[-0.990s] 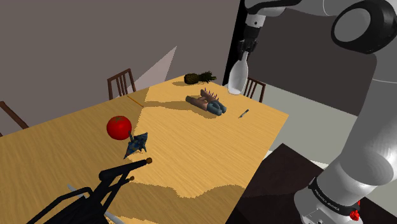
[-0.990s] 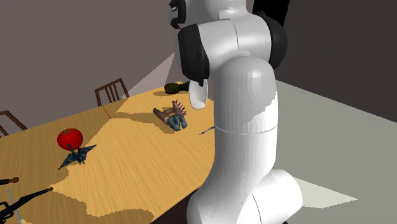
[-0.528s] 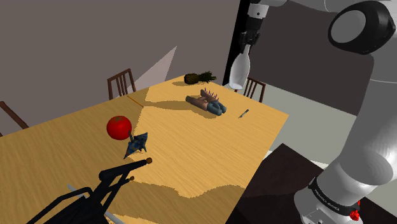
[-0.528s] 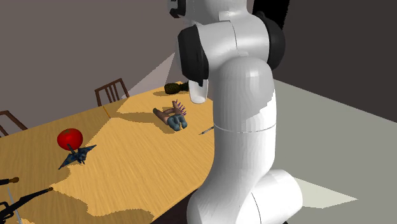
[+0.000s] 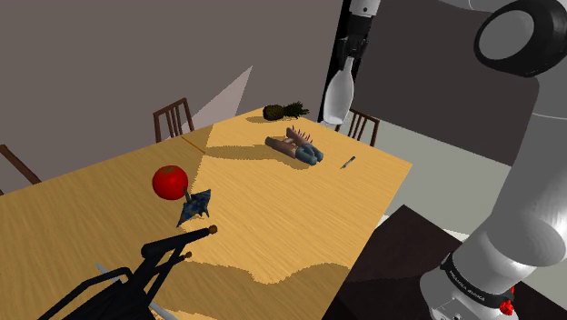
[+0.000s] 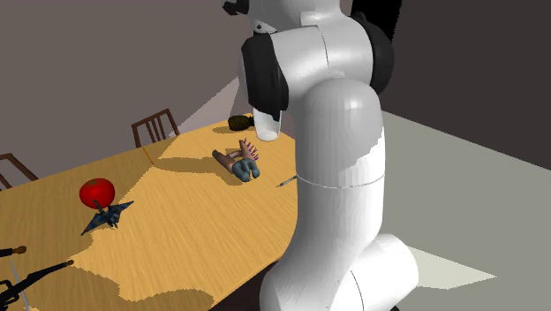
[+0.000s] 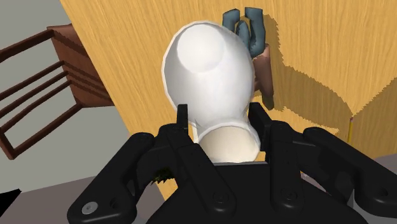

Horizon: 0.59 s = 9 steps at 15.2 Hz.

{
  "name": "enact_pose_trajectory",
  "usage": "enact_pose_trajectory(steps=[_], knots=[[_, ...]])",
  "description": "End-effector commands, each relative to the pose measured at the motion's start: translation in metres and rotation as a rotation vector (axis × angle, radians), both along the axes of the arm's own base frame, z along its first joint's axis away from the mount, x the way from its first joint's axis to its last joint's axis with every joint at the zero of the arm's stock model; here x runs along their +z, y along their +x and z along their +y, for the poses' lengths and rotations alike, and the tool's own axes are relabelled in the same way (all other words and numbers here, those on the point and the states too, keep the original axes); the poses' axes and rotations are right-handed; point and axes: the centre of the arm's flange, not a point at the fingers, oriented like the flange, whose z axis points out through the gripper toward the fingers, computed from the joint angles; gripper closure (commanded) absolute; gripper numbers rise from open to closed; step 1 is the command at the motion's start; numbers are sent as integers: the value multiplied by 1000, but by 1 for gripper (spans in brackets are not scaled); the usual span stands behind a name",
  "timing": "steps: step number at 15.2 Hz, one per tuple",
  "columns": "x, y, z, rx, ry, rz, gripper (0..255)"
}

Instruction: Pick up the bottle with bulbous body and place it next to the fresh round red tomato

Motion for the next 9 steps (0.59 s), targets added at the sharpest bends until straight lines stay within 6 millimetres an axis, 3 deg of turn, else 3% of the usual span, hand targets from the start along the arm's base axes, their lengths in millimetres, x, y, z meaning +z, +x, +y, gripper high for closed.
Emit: enact_pose_trajectory(steps=[1, 9], knots=[[-2, -3, 28, 0, 0, -1, 255], [-2, -10, 133, 0, 0, -1, 255]])
